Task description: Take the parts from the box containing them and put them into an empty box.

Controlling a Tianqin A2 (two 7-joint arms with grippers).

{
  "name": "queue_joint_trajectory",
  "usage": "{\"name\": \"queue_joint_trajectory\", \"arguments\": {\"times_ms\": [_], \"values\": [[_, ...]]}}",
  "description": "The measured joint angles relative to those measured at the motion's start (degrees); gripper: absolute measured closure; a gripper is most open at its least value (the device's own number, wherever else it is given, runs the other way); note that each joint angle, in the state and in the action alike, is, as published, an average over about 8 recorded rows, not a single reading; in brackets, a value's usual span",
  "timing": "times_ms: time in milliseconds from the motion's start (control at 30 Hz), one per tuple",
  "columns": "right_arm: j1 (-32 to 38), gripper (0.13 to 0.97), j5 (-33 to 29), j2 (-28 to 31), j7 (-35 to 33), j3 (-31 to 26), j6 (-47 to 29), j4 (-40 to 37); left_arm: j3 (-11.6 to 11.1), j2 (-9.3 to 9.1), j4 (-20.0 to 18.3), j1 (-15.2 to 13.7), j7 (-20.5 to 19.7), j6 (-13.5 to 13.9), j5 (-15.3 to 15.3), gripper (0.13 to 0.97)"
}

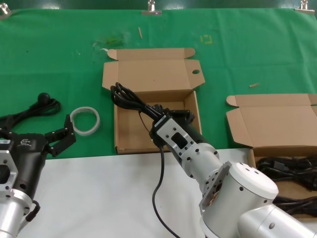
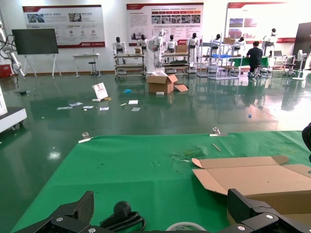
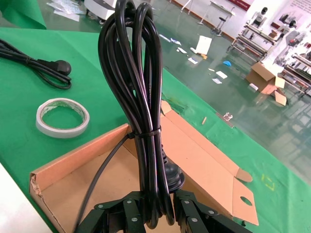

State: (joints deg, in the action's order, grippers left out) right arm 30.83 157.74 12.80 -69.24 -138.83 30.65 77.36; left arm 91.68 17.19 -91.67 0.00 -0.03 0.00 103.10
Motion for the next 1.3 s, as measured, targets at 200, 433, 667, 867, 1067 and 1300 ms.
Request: {"name": "queue_joint_trajectory", "arguments": {"times_ms": [200, 433, 667, 867, 1067, 1300], "values": [[0.12, 0.913, 0.0, 0.0, 0.93, -0.14, -0.66, -0.48, 0.0, 0.0, 0.0, 0.0, 0.0, 0.0, 0.0, 0.132], [0.14, 0.897, 0.0, 0.0, 1.26, -0.16, -0.86, -0.6, 0.0, 0.0, 0.0, 0.0, 0.0, 0.0, 0.0, 0.132], [0.14, 0.871, 0.0, 0.0, 1.26, -0.16, -0.86, -0.61, 0.0, 0.0, 0.0, 0.0, 0.0, 0.0, 0.0, 0.132], [0.14, 0.817, 0.0, 0.0, 1.26, -0.16, -0.86, -0.61, 0.0, 0.0, 0.0, 0.0, 0.0, 0.0, 0.0, 0.132], [0.14, 0.742, 0.0, 0.0, 1.26, -0.16, -0.86, -0.61, 0.0, 0.0, 0.0, 0.0, 0.0, 0.0, 0.0, 0.132], [0.14, 0.59, 0.0, 0.0, 1.26, -0.16, -0.86, -0.61, 0.0, 0.0, 0.0, 0.0, 0.0, 0.0, 0.0, 0.132]]}}
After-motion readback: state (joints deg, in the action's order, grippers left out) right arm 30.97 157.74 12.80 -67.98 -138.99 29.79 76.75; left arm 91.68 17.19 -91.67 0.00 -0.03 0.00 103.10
